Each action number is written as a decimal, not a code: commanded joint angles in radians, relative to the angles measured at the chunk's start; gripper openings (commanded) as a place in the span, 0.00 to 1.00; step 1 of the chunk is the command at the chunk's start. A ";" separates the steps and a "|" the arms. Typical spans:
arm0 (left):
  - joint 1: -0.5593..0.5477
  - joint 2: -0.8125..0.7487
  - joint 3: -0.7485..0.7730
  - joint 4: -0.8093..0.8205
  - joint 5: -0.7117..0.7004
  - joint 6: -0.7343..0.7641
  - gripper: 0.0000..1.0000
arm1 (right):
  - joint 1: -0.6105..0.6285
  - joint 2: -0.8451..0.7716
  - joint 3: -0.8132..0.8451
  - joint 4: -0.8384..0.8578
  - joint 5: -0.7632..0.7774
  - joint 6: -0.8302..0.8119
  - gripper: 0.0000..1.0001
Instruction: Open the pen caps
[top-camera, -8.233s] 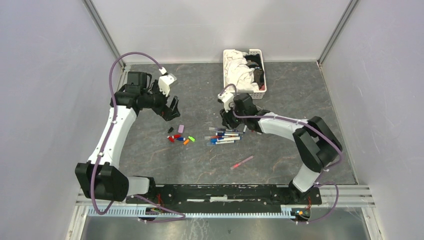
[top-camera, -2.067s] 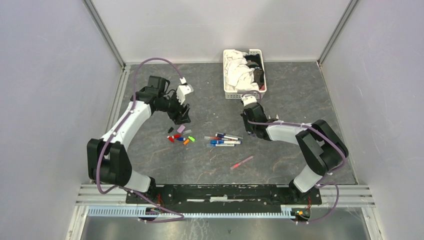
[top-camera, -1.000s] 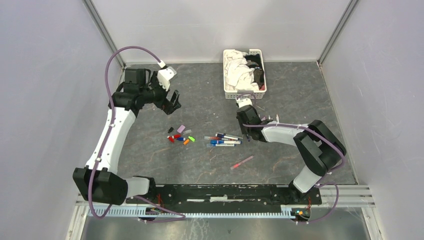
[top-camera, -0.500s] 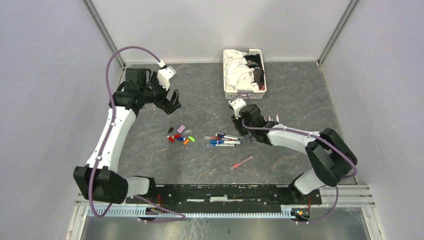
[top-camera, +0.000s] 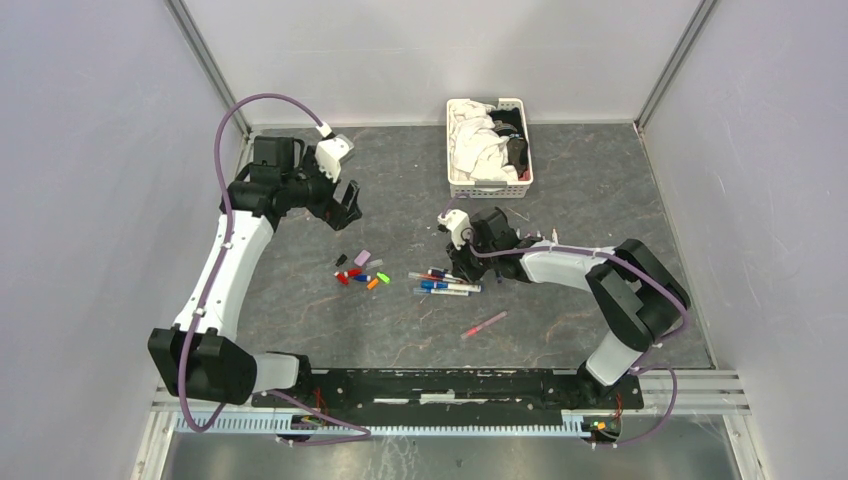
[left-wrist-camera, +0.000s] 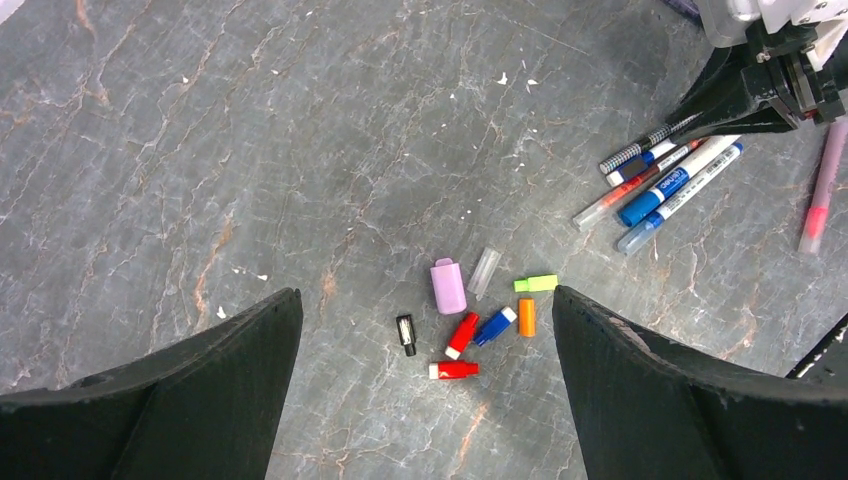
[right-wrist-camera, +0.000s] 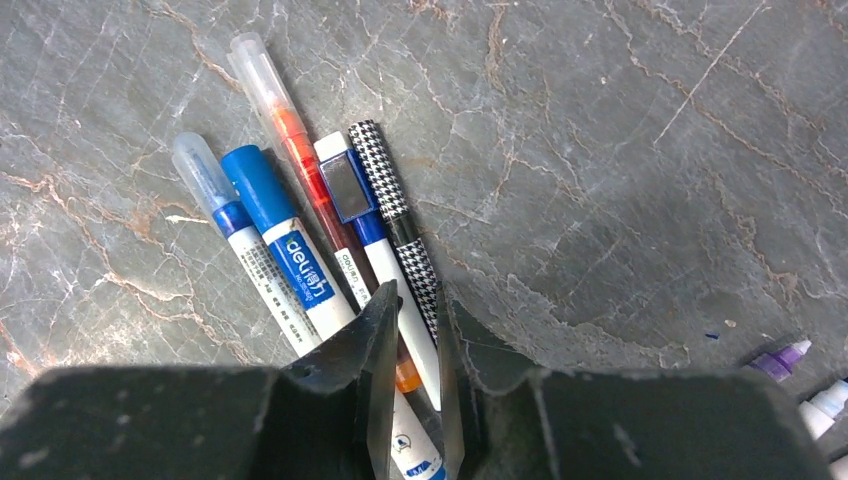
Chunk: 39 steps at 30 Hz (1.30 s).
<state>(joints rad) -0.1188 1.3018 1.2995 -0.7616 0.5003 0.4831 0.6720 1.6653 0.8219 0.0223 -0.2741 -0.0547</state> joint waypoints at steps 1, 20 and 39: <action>0.004 0.006 0.020 -0.009 0.014 -0.011 1.00 | 0.003 0.026 0.017 -0.015 -0.028 -0.022 0.24; 0.003 0.032 0.027 -0.048 0.087 -0.005 1.00 | 0.006 0.036 0.048 -0.016 0.104 -0.027 0.18; 0.003 0.055 0.033 -0.088 0.142 0.018 1.00 | 0.036 0.065 0.030 -0.031 0.175 -0.079 0.07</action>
<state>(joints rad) -0.1188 1.3380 1.3014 -0.8307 0.5850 0.4835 0.7033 1.7050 0.8577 -0.0025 -0.1345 -0.1162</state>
